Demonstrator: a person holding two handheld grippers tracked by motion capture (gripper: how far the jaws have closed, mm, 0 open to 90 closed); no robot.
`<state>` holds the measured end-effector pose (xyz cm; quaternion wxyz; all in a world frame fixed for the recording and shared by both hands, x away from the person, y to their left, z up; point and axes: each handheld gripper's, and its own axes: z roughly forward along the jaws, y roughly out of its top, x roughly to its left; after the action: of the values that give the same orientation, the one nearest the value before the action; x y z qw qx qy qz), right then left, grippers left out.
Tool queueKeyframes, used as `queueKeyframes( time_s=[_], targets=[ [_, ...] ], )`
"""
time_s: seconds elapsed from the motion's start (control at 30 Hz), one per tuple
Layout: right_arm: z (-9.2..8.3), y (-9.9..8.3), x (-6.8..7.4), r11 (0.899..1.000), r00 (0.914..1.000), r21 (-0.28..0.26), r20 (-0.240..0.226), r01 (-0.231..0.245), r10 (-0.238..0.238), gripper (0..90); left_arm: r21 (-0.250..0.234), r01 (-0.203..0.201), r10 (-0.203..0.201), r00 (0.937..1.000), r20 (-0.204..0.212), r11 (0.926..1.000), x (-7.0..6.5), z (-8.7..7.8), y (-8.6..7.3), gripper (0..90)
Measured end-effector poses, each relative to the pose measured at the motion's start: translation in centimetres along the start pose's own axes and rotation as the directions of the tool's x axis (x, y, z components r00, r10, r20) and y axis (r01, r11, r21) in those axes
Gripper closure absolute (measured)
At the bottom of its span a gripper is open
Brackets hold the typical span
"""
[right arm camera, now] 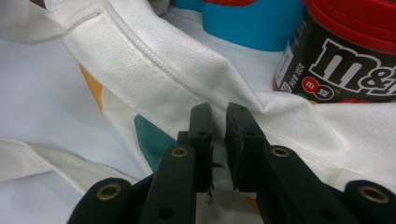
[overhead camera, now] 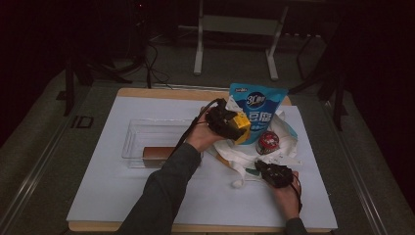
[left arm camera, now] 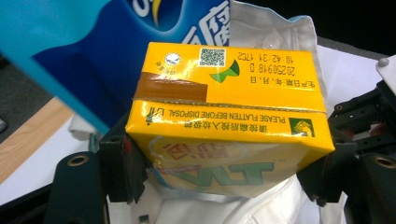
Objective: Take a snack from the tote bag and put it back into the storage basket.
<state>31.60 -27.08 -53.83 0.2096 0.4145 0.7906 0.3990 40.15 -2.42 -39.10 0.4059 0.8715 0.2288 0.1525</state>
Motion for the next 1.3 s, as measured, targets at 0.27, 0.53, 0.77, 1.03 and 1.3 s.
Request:
queueKeyframes(
  time_s=[0.27,0.53,0.77,1.03,1.3],
  targets=[
    [0.0,0.0,0.0,1.0,1.0,0.0,0.001,0.001,-0.001,80.8,-0.009,0.008,-0.008,0.9998,-0.017,0.9999,0.4,-1.2,-0.3,28.4],
    [0.0,0.0,0.0,1.0,1.0,-0.001,0.004,0.002,-0.002,80.8,-0.021,0.026,-0.026,0.999,-0.036,0.9995,0.6,-2.3,-0.7,28.4],
    [0.0,0.0,0.1,1.0,1.0,0.001,0.005,0.004,-0.004,80.9,-0.037,0.037,-0.039,0.9983,-0.045,0.9986,0.7,-3.0,-1.0,28.4],
    [0.0,0.0,0.1,1.0,1.0,0.002,0.005,0.004,-0.004,80.8,-0.057,0.072,-0.075,0.9956,-0.057,0.9958,1.1,-3.7,-1.6,28.4],
    [0.0,0.0,0.1,1.0,1.0,0.002,0.006,0.006,-0.006,80.9,-0.064,0.081,-0.086,0.9936,-0.073,0.9946,1.4,-4.7,-2.1,28.4]
  ],
)
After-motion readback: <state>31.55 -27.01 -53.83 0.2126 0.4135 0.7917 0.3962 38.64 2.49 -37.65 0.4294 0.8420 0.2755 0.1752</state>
